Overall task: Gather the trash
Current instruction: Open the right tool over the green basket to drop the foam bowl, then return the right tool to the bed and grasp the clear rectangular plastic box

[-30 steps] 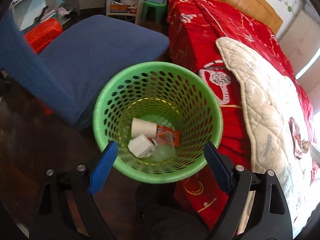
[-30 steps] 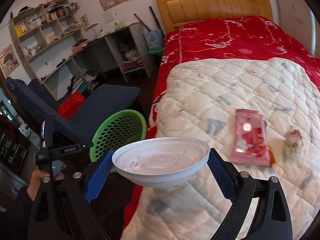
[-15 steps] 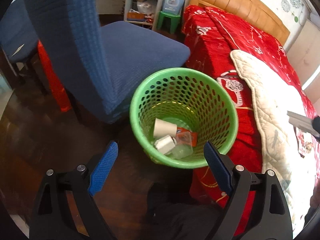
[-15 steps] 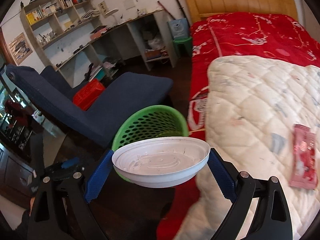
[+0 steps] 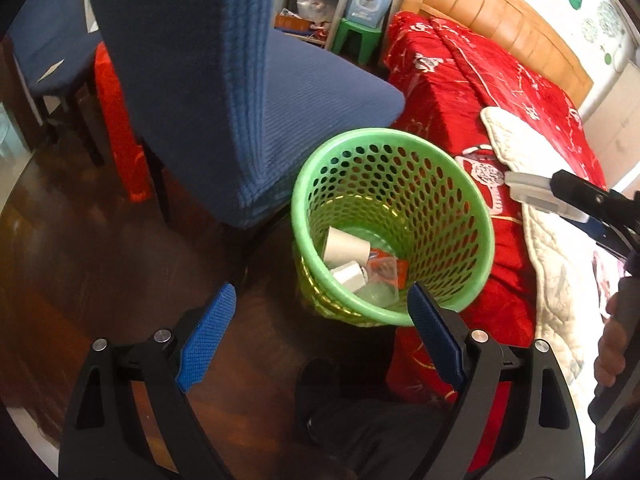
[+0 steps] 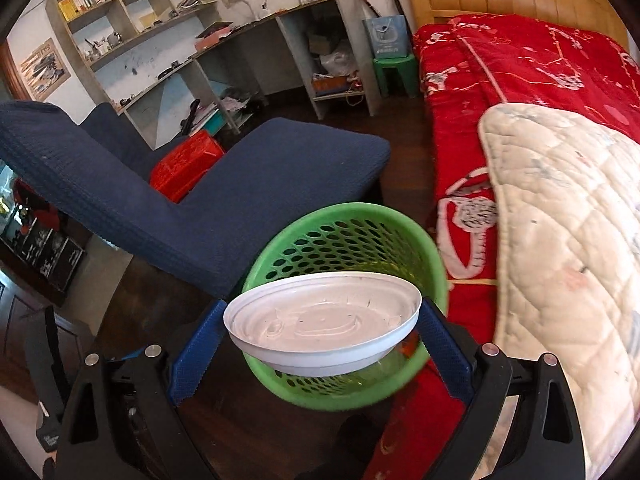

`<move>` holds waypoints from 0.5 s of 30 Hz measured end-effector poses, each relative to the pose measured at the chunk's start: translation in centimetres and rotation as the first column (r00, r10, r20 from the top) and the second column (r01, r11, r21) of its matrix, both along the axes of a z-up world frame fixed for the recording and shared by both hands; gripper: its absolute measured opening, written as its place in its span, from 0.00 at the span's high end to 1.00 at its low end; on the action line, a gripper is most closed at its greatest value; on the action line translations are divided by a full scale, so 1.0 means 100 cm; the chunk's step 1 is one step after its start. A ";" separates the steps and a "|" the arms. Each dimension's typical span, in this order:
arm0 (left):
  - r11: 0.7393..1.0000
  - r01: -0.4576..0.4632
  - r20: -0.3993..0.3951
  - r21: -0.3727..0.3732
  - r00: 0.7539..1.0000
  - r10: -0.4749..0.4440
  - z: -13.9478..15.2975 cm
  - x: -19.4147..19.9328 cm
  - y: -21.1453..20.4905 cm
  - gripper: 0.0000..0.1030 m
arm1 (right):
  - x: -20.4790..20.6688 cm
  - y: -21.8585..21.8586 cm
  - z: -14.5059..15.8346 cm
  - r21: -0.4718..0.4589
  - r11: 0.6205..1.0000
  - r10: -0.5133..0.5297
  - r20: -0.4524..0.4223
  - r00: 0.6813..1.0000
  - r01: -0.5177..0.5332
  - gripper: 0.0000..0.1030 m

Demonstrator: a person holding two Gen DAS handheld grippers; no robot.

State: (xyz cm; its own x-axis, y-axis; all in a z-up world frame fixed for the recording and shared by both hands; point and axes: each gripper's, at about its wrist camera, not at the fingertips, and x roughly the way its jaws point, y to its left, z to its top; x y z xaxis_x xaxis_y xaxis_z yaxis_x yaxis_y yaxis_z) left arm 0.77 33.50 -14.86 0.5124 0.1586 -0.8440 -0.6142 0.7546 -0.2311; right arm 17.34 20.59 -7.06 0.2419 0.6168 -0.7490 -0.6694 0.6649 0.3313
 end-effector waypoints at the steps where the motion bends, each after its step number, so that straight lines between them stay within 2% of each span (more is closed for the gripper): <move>1: 1.000 -0.005 0.002 -0.006 1.000 0.005 -0.001 -0.001 0.001 0.16 | 0.000 0.004 -0.001 -0.003 1.000 -0.003 0.007 1.000 0.003 0.11; 9: 1.000 -0.001 0.010 -0.010 1.000 0.001 0.002 -0.001 -0.003 0.16 | -0.004 0.012 -0.001 0.006 1.000 0.008 0.015 1.000 -0.008 0.10; 15: 1.000 0.021 0.024 -0.001 0.999 -0.021 0.010 0.004 -0.014 0.16 | -0.017 -0.019 0.013 -0.013 1.000 -0.014 0.072 0.997 0.015 0.10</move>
